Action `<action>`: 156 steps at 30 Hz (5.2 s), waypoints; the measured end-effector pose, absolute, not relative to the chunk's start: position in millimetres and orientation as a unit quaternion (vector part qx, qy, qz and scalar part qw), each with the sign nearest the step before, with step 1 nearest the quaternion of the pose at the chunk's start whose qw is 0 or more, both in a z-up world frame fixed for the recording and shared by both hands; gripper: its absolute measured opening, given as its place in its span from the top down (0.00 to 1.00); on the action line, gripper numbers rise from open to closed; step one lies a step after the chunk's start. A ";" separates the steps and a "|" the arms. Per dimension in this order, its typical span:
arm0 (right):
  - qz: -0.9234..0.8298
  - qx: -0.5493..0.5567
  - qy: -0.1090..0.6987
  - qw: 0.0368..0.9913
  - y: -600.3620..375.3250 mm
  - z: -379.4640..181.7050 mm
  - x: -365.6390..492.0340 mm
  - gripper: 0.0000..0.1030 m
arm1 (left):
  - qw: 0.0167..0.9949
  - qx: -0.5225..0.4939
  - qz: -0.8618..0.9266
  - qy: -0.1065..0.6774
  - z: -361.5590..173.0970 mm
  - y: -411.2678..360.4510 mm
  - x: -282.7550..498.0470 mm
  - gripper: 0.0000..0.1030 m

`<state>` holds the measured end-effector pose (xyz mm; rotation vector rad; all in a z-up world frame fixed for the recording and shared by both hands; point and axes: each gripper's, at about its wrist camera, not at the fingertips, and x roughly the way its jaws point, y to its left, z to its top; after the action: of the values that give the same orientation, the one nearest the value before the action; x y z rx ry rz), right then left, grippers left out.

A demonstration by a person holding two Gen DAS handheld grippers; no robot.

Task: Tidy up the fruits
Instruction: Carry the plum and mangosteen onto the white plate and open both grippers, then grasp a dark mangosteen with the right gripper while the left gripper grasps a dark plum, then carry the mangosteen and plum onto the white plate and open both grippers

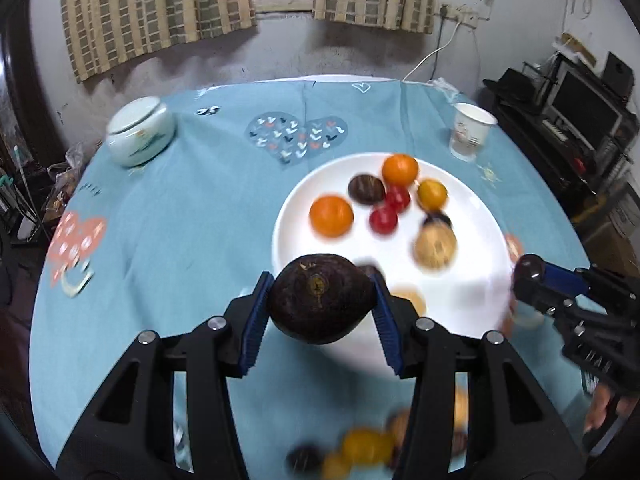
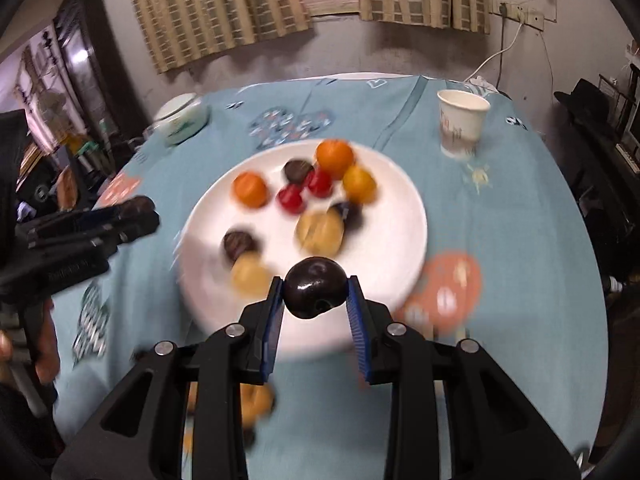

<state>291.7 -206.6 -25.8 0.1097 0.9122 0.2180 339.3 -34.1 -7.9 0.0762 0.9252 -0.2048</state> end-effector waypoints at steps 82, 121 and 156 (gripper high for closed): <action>0.135 0.039 0.475 0.869 -170.9 -76.7 118.6 0.62 | 0.875 0.145 -0.048 0.459 -103.8 27.5 202.2 0.09; 0.129 0.041 0.449 0.883 -157.3 -57.5 107.1 0.62 | 0.892 0.002 -0.143 0.429 -63.4 36.1 182.2 0.71; 0.099 0.013 0.419 0.903 -204.5 -14.7 251.9 0.62 | 0.881 0.029 -0.135 0.452 -6.5 -73.1 318.3 0.70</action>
<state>251.9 -204.5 -14.7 0.0269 0.8656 0.2045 318.3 -73.1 -6.5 0.0600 0.9423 -0.2820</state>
